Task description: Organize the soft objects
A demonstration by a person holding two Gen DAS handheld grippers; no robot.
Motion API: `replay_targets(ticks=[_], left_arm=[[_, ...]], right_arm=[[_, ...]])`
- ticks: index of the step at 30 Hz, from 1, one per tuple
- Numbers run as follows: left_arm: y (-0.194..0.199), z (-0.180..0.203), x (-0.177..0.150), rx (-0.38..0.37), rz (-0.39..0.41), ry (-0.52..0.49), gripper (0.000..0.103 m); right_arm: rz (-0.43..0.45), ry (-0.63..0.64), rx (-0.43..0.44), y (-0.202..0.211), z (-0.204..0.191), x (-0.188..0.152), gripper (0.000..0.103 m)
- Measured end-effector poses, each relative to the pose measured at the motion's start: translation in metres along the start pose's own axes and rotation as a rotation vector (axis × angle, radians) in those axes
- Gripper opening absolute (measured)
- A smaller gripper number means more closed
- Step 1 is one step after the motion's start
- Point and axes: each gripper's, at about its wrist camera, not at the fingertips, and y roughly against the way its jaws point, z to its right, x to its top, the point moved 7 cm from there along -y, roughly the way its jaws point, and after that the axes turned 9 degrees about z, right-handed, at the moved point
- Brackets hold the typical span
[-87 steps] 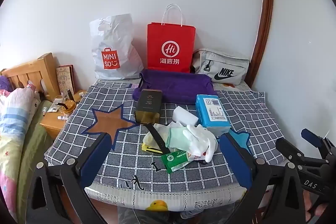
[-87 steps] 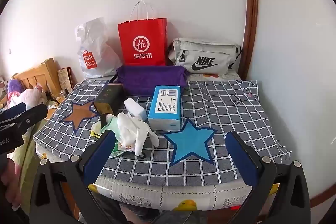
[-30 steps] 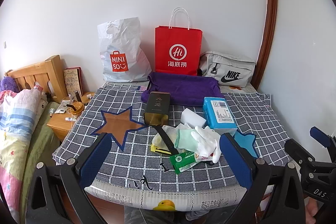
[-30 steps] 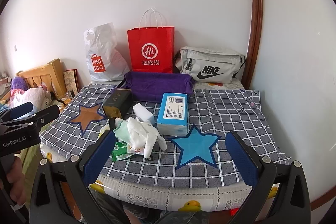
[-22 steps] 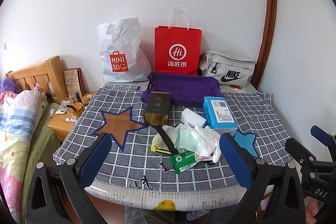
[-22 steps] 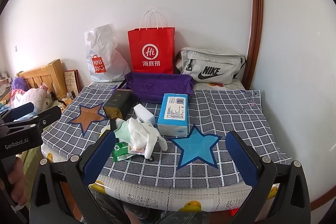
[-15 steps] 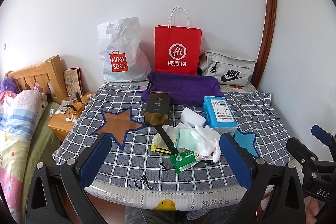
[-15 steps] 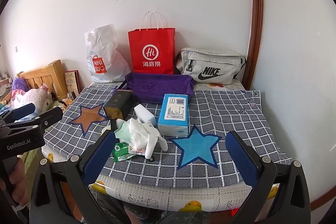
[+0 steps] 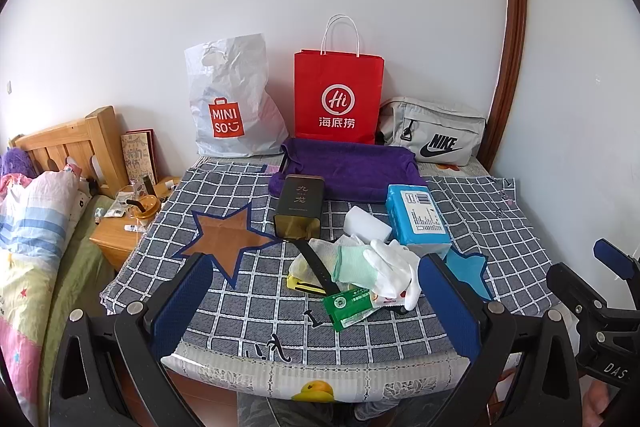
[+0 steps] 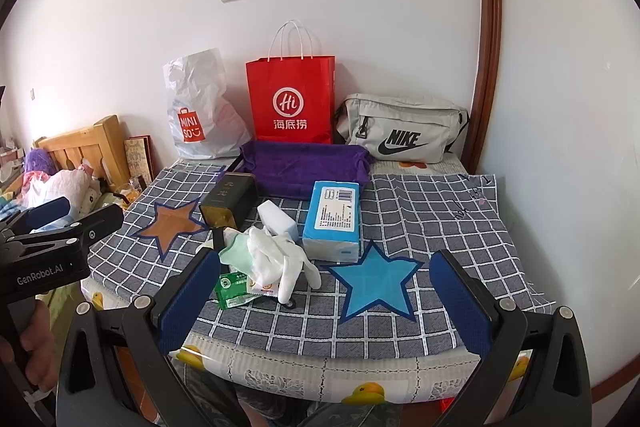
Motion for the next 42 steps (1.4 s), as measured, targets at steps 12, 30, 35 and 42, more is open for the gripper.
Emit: replay_targets(ticks=[12, 30, 35, 42], left_arm=[[0.001, -0.001, 0.002, 0.006, 0.016, -0.011, 0.103], [-0.077, -0.025, -0.046, 0.060, -0.089, -0.014, 0.102], [-0.102, -0.037, -0.067, 0.094, -0.143, -0.018, 0.102], [-0.133, -0.050, -0.097, 0.100, -0.223, 0.000, 0.102]], right_arm=[[0.004, -0.006, 0.006, 0.002, -0.001, -0.001, 0.103], [-0.028, 0.023, 0.069, -0.066, -0.010, -0.039, 0.103], [-0.109, 0.021, 0.131, -0.099, -0.020, -0.060, 0.102], [-0.162, 0.016, 0.146, -0.141, -0.024, -0.074, 0.102]])
